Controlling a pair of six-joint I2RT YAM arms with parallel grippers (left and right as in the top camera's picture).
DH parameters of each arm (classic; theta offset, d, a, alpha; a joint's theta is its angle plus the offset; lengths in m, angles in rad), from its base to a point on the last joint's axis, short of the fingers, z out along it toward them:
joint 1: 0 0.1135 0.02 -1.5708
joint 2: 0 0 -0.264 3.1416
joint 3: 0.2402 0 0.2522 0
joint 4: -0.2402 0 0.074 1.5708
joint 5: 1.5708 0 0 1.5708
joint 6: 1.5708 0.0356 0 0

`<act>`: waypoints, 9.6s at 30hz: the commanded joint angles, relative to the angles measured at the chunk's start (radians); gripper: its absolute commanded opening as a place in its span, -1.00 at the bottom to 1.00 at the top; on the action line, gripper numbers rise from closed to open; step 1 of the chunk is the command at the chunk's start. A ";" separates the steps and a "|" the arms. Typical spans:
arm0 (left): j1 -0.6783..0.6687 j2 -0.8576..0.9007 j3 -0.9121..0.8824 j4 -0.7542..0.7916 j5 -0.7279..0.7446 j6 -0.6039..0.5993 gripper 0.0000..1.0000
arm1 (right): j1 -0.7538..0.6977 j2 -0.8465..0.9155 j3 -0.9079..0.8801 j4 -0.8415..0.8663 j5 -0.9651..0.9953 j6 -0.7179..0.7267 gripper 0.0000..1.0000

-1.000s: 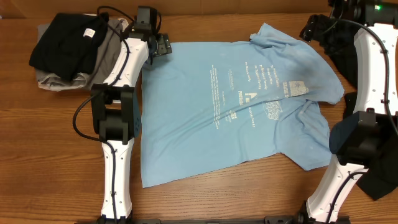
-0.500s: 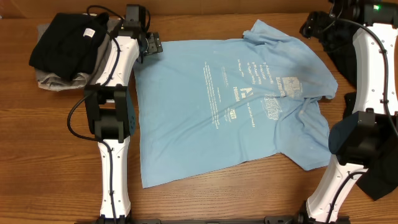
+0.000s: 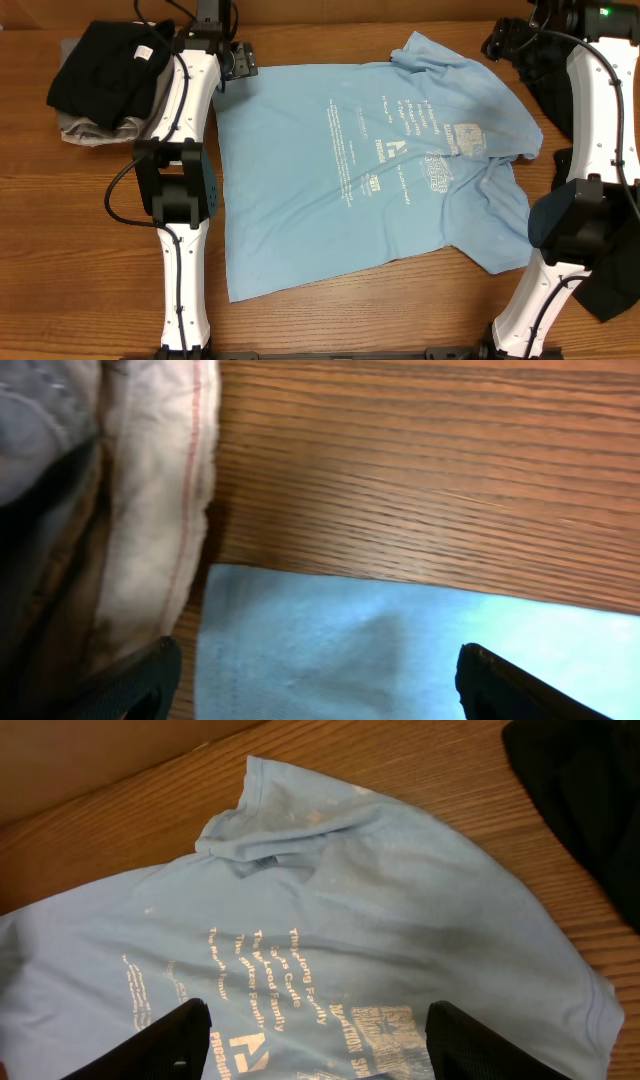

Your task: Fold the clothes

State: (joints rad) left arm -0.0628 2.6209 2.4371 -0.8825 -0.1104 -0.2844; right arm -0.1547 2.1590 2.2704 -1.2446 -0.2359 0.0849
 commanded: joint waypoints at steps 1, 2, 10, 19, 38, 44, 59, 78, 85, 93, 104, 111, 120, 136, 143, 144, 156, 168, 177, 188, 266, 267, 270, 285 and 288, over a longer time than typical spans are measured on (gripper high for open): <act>0.011 0.029 -0.023 0.004 -0.073 0.016 0.79 | 0.004 -0.003 0.006 0.010 0.004 -0.006 0.46; 0.011 0.034 -0.024 0.006 -0.085 0.016 0.79 | 0.004 -0.003 0.006 0.011 0.004 -0.006 0.45; 0.019 0.086 -0.024 0.029 -0.100 0.015 0.78 | 0.004 -0.003 0.006 0.013 0.005 -0.006 0.46; 0.020 0.106 -0.024 0.050 -0.092 0.011 0.61 | 0.004 -0.002 0.005 0.021 0.011 -0.006 0.45; 0.012 0.098 0.073 -0.069 -0.040 0.011 -0.92 | 0.049 -0.002 -0.092 0.278 -0.004 -0.006 0.30; -0.011 0.098 0.208 -0.191 0.003 0.013 -0.91 | 0.121 0.025 -0.093 0.454 0.000 -0.011 0.29; -0.074 0.098 0.261 -0.262 0.011 0.012 -0.92 | 0.246 0.306 -0.093 0.610 0.008 -0.193 0.90; -0.074 0.098 0.261 -0.269 0.011 0.012 -0.92 | 0.246 0.394 -0.093 0.743 0.118 -0.159 -0.90; -0.074 0.098 0.261 -0.269 0.011 0.011 -0.92 | 0.238 0.394 -0.060 0.723 0.157 -0.137 -0.93; -0.075 0.098 0.261 -0.268 0.026 0.007 -0.92 | 0.219 0.394 0.042 0.762 0.123 -0.054 0.45; -0.076 0.098 0.261 -0.271 0.053 0.007 -0.92 | 0.220 0.509 0.042 0.864 0.147 -0.035 0.48; -0.080 0.098 0.261 -0.265 0.060 0.007 -0.92 | 0.220 0.553 0.042 0.900 0.158 -0.035 0.47; -0.082 0.098 0.261 -0.262 0.060 0.007 -0.92 | 0.220 0.613 0.042 0.876 0.194 -0.031 0.04; -0.082 0.098 0.261 -0.262 0.078 0.008 -0.92 | 0.156 0.597 0.695 0.189 0.209 -0.021 -0.93; -0.075 0.098 0.261 -0.262 0.077 0.012 -0.92 | 0.091 0.597 0.801 -0.093 0.135 -0.021 -0.93; -0.073 0.098 0.262 -0.262 0.077 0.016 -0.92 | 0.084 0.597 0.801 -0.113 0.117 -0.021 -0.93; -0.020 0.098 0.338 -0.336 0.079 0.016 -0.92 | 0.032 0.597 0.801 -0.298 0.072 -0.025 -0.93; -0.020 0.098 0.338 -0.405 0.078 0.043 -0.92 | 0.038 0.588 0.731 -0.389 -0.051 0.011 0.27; -0.029 0.098 0.338 -0.396 0.078 0.045 -0.92 | 0.116 0.589 0.720 -0.326 0.018 -0.076 0.31; -0.027 0.098 0.338 -0.405 0.078 0.045 -0.92 | 0.241 0.589 0.720 -0.430 0.135 -0.142 0.37; 0.048 -0.003 0.692 -0.807 0.082 0.055 -0.92 | -0.126 0.174 0.641 -0.449 0.041 0.042 -0.92; 0.044 -0.003 0.679 -0.807 0.085 0.060 -0.92 | -0.127 0.174 0.632 -0.449 0.030 0.040 -0.92; 0.031 -0.003 0.637 -0.807 0.082 0.062 -0.92 | -0.124 0.174 0.595 -0.449 0.013 0.035 -0.92; -0.046 -0.003 0.327 -0.807 0.086 0.129 -0.92 | -0.123 0.174 0.198 -0.437 0.036 -0.011 -0.92; -0.060 -0.003 0.263 -0.808 0.093 0.137 -0.92 | -0.122 0.174 0.142 -0.408 0.036 -0.013 -0.92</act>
State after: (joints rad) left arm -0.1055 2.6514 2.7567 -1.6863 -0.0116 -0.1799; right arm -0.2684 2.3569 2.4664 -1.6764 -0.2169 0.0914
